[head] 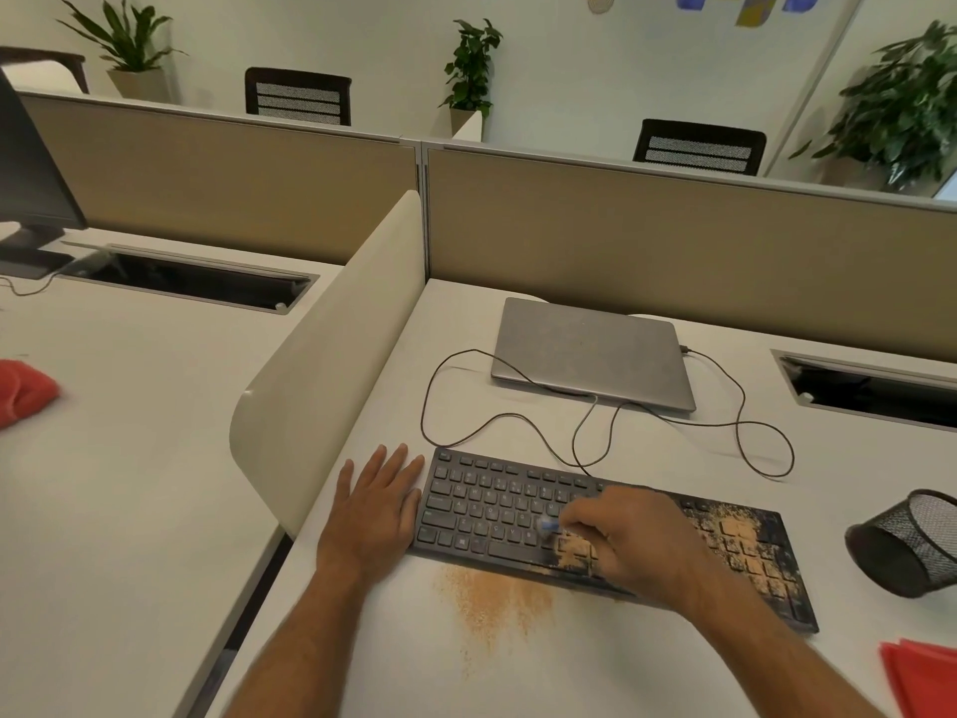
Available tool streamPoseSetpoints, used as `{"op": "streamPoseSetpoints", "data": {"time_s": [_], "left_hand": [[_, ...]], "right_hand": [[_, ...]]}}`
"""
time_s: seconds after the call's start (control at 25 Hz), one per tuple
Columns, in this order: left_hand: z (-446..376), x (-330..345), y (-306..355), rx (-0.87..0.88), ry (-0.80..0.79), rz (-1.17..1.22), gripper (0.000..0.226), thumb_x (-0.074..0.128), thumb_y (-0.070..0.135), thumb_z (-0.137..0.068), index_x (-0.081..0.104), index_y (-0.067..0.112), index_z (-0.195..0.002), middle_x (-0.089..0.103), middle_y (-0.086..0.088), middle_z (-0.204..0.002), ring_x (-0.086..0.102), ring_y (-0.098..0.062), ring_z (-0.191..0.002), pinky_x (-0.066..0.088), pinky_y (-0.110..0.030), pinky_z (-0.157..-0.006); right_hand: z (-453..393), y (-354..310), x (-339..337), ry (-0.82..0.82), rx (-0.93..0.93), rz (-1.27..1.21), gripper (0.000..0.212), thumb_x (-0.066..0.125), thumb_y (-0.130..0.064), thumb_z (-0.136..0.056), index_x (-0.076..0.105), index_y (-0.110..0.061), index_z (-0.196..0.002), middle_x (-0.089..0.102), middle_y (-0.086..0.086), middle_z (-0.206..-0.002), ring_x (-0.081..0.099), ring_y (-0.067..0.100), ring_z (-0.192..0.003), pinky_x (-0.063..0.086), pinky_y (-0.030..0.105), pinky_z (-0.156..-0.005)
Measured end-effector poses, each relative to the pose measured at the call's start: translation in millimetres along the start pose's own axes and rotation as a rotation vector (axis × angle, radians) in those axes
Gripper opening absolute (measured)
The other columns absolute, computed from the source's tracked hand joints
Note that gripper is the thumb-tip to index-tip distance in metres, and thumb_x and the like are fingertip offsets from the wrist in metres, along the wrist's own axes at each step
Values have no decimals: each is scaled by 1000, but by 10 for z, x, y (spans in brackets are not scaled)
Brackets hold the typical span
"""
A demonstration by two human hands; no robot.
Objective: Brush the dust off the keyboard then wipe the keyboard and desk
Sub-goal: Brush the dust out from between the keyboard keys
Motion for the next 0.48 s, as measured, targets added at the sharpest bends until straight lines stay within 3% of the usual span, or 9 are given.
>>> {"op": "streamPoseSetpoints", "data": {"time_s": [0.16,0.28,0.48], "left_hand": [[-2,-2,1,-4,-6,0,73,-5,56,-90,17,40,-158,7,17,-166,-8,-5,-152,-12,-40,-124],[2,3,-1,-3,-8,-7,72,-5,56,-91,17,40,-157,6,17,-166,-8,-5,-152,-12,-39,-124],[-7,-4,1,-2,-10,-1,72,-6,56,-91,16,40,-158,6,17,-166,-8,-5,-152,-13,-39,-123]], "right_hand": [[34,78,-3,55,54,-23,15,60,-30,-82,67,-37,-94,60,-19,-65,47,2,-58,44,24,-47],[69,37,11,-2,22,19,16,66,-28,-79,66,-37,-92,60,-19,-65,46,2,-58,43,21,-46],[82,52,-17,35,61,-37,17,57,-31,-81,68,-36,-93,61,-18,-67,48,3,-59,42,20,-47]]}}
Point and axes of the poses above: each hand's wrist, its own z-axis away from the middle knuckle, its own x-axis out of the palm, y = z × x, the point moved 2 cm from there along -z, towards the middle knuckle
